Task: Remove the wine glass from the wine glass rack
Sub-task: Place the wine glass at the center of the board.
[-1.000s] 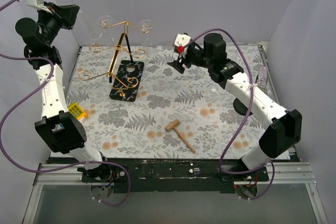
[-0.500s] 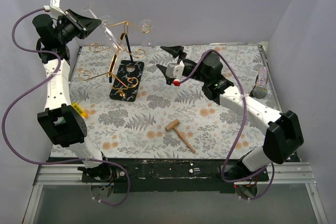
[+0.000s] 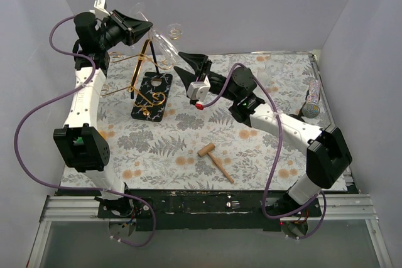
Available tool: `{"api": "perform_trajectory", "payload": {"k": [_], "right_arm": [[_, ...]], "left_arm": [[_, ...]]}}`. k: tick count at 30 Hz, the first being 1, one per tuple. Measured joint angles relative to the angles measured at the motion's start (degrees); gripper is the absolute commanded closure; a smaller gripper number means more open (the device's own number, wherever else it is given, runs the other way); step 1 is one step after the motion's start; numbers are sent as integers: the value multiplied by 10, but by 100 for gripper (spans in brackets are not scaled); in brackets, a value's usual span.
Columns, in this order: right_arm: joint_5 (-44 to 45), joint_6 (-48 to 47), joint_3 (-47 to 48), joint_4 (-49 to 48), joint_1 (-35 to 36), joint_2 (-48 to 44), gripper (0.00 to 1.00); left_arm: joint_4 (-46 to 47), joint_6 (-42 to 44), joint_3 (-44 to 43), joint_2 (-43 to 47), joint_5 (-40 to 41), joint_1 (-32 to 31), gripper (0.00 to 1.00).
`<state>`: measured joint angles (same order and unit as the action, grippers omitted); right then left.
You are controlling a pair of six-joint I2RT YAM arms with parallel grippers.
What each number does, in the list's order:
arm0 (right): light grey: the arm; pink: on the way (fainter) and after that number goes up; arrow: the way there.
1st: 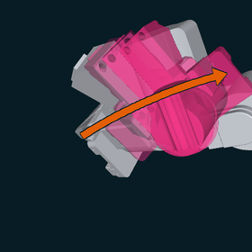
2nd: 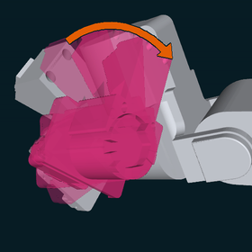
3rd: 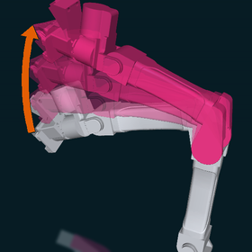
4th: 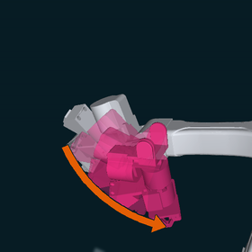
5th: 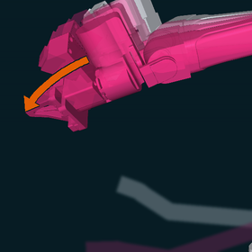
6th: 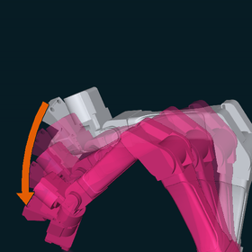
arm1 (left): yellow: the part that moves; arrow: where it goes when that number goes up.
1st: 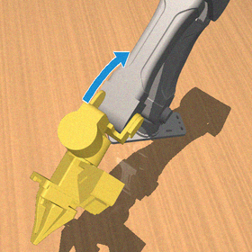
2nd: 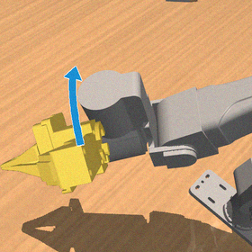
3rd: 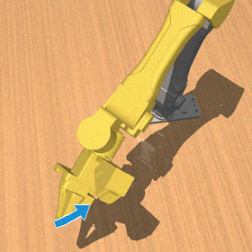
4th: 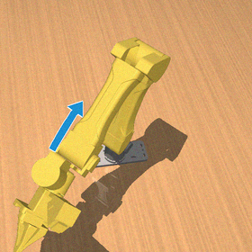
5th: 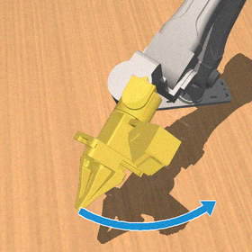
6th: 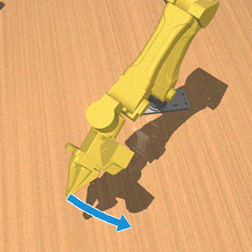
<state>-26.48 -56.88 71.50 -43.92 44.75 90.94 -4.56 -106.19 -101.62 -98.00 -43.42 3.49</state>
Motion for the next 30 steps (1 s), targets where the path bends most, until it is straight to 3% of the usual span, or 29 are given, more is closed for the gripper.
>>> {"api": "perform_trajectory", "payload": {"k": [14,19,30], "right_arm": [[71,-35,28,2,16,28,44],[107,-56,49,7,16,48,51],[145,-78,75,4,17,83,89]], "left_arm": [[-11,-6,0,0,23,-12,100],[-11,-5,0,0,23,-17,100],[-12,-5,0,0,24,-18,98]]}}
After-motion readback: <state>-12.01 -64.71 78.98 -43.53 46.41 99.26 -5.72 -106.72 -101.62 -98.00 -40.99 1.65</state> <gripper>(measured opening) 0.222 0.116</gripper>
